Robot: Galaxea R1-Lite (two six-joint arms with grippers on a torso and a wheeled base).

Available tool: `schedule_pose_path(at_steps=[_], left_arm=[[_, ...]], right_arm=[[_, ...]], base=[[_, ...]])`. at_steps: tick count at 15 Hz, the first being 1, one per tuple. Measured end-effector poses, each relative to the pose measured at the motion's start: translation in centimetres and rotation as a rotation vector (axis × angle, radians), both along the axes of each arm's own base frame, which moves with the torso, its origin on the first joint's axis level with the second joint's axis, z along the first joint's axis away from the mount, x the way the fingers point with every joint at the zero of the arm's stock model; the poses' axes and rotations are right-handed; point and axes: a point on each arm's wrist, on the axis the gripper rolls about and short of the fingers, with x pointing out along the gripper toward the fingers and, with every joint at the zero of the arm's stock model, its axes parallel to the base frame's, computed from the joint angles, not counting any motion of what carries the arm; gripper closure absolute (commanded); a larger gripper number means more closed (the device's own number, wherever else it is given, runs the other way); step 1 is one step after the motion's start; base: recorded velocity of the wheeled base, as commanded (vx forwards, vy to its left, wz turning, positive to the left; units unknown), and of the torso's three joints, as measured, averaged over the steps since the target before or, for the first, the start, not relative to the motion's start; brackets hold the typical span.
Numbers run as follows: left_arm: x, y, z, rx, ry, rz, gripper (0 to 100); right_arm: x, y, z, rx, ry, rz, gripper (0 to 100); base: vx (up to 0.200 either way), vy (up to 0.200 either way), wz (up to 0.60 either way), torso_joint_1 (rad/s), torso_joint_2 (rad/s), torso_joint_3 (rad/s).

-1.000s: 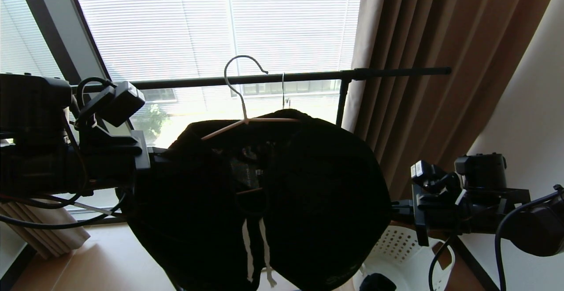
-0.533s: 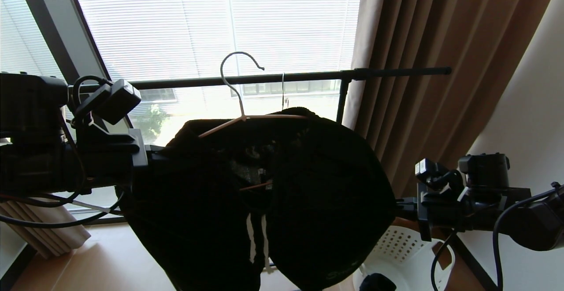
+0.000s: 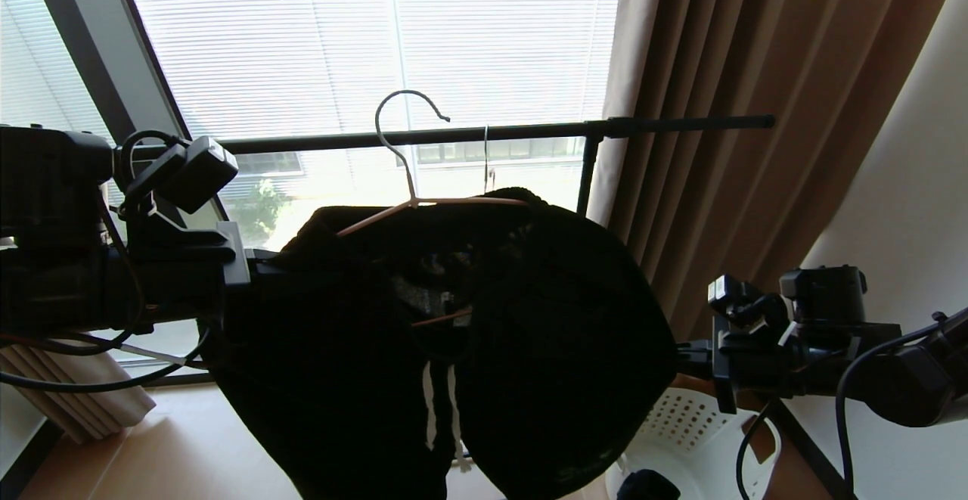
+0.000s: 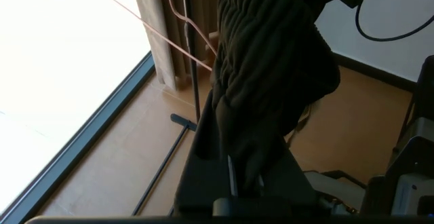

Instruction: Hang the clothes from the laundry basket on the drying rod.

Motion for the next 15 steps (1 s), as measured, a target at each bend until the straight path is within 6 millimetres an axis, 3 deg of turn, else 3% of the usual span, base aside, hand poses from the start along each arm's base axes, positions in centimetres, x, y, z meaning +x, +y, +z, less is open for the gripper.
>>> schedule_pose_path(at_steps=[2, 3, 8, 12, 15], left_arm=[[0.0, 0.0, -0.1, 0.001, 0.002, 0.0, 100], [0.0, 0.0, -0.1, 0.001, 0.003, 0.001, 100], [-0.4, 0.0, -0.4, 0.002, 0.018, 0.0, 100], [-1.7, 0.3, -0.6, 0.004, 0.026, 0.013, 100], [-3.3, 1.2, -1.1, 0.009, 0.034, 0.056, 100]], right_arm=[[0.0, 0.1, -0.1, 0.0, 0.005, 0.003, 100], [-0.1, 0.4, 0.0, -0.003, 0.004, 0.01, 0], [-1.8, 1.2, 0.9, -0.03, -0.053, 0.059, 0], [-4.0, 2.1, 3.9, -0.062, -0.123, 0.013, 0], [-5.9, 3.9, 6.8, -0.003, -0.101, -0.072, 0]], base=[[0.0, 0.0, 0.0, 0.0, 0.0, 0.0], [0.0, 0.0, 0.0, 0.0, 0.0, 0.0], [0.0, 0.0, 0.0, 0.0, 0.0, 0.0], [0.0, 0.0, 0.0, 0.0, 0.0, 0.0], [0.0, 0.0, 0.0, 0.0, 0.0, 0.0]])
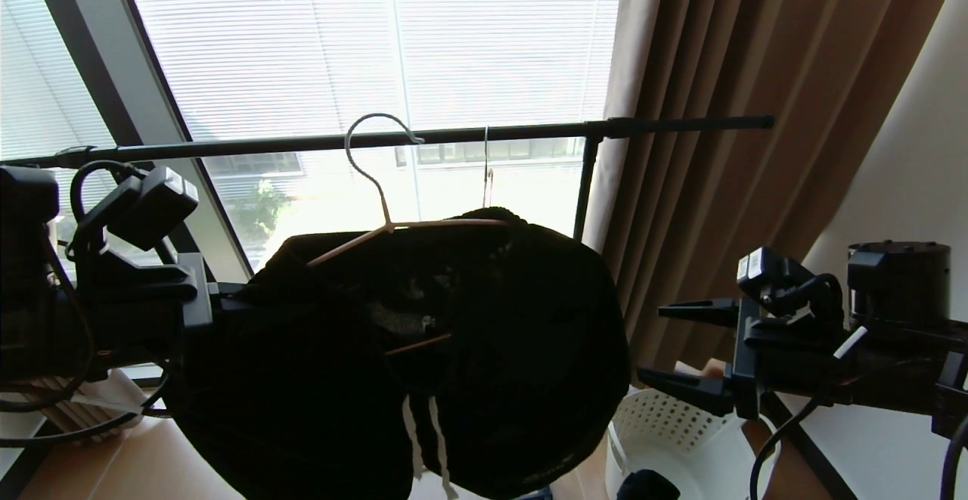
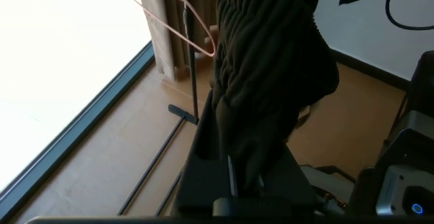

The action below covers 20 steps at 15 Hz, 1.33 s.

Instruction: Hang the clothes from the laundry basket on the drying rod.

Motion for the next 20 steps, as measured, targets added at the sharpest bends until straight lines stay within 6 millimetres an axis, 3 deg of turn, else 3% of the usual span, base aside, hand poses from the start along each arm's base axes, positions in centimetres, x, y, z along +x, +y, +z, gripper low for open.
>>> schedule_pose_path(at_steps=[5, 7, 10, 20], left_arm=[[-1.2, 1.4, -1.4, 0.045, 0.022, 0.099, 100], [-1.4, 1.7, -2.0, 0.084, 0.005, 0.098, 100], [-0.9, 2.0, -3.2, 0.208, 0.007, 0.182, 100], [0.8, 2.4, -4.9, 0.37, 0.06, 0.331, 100]], right_arm=[[-1.1, 4.7, 4.4, 0.102, -0.023, -0.153, 0], [-0.8, 5.8, 5.2, 0.119, -0.041, -0.187, 0], [-0.1, 6.5, 5.4, 0.131, -0.069, -0.2, 0], [0.5, 6.9, 4.7, 0.118, -0.051, -0.199, 0]], base=[[0.0, 0.0, 0.0, 0.0, 0.0, 0.0], [0.0, 0.0, 0.0, 0.0, 0.0, 0.0], [0.0, 0.0, 0.0, 0.0, 0.0, 0.0], [0.0, 0.0, 0.0, 0.0, 0.0, 0.0]])
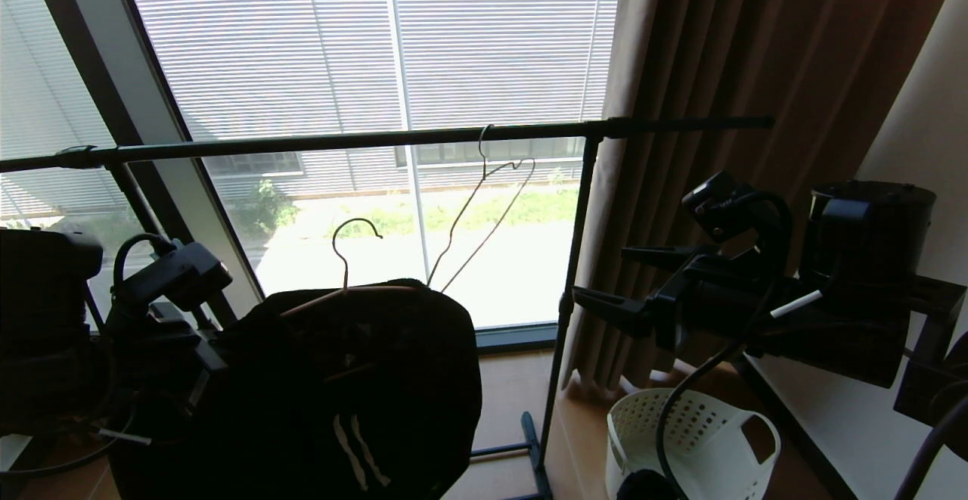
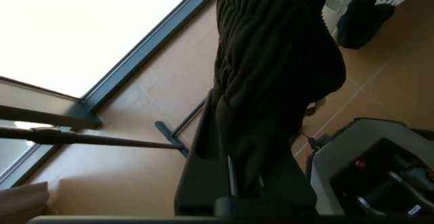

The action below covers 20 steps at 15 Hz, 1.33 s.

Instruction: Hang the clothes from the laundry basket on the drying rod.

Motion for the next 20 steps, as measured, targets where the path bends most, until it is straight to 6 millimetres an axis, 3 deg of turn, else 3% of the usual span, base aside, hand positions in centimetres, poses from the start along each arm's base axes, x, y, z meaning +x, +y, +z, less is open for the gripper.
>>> schedule_pose_path(at_steps=[15, 20], left_arm=[[0.8, 0.8, -1.9, 0.174, 0.059, 0.117, 100], [3.7, -0.7, 0.8, -0.038, 0.025, 0.286, 100]], right_arm=[[0.1, 0.0, -0.2, -0.003, 0.006, 0.0, 0], [0.2, 0.1, -0.3, -0.005, 0.01, 0.0, 0]], base=[[0.0, 0.0, 0.0, 0.0, 0.0, 0.0], [0.0, 0.0, 0.0, 0.0, 0.0, 0.0]])
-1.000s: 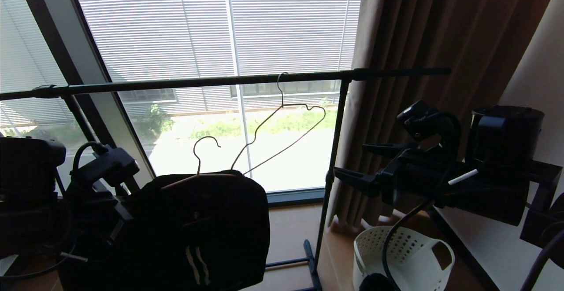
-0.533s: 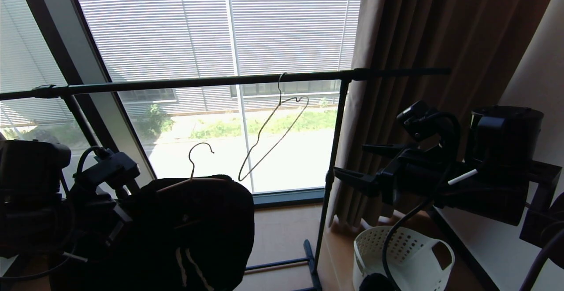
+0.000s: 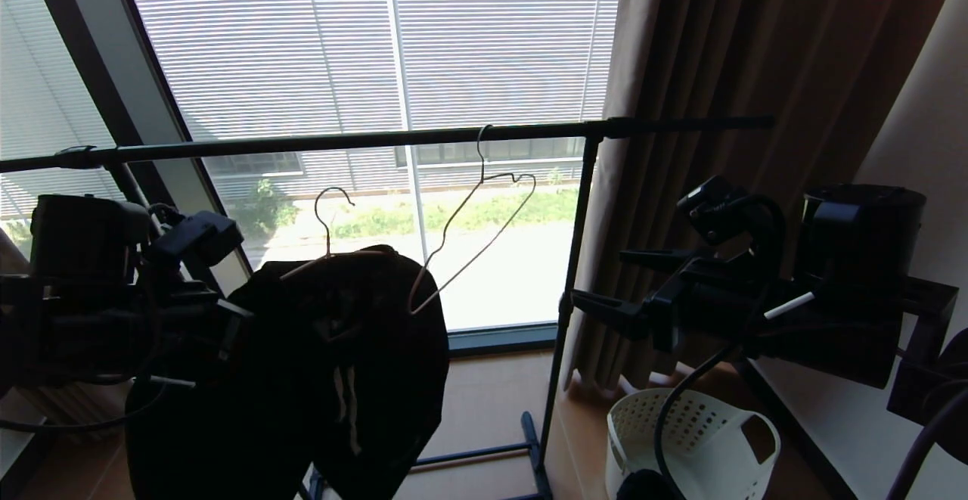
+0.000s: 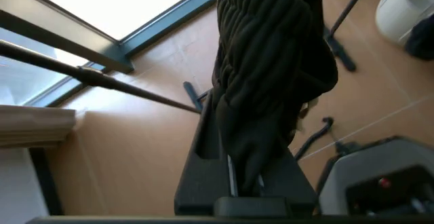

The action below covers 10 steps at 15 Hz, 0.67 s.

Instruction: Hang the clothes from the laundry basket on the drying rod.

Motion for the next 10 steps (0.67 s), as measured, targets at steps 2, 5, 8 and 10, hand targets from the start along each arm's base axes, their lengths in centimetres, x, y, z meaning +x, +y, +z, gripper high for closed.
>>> schedule_pose_path(at_steps=[2, 5, 8, 10], left_arm=[[0.8, -0.7, 0.7, -0.041, -0.015, 0.007, 100], [2.7, -1.5, 1.6, -0.084, -0.047, 0.068, 100], [4.2, -1.7, 1.9, -0.11, -0.058, 0.091, 100], [4.9, -1.8, 2.1, -0.117, -0.068, 0.1, 100]], right_arm=[[0.0, 0.0, 0.0, 0.0, 0.0, 0.0, 0], [0.1, 0.0, -0.1, -0.002, 0.003, 0.0, 0], [0.1, 0.0, -0.2, -0.002, 0.005, 0.0, 0], [0.1, 0.0, -0.2, -0.003, 0.006, 0.0, 0]], base=[[0.0, 0.0, 0.0, 0.0, 0.0, 0.0], [0.0, 0.0, 0.0, 0.0, 0.0, 0.0], [0.0, 0.0, 0.0, 0.0, 0.0, 0.0], [0.0, 0.0, 0.0, 0.0, 0.0, 0.0]])
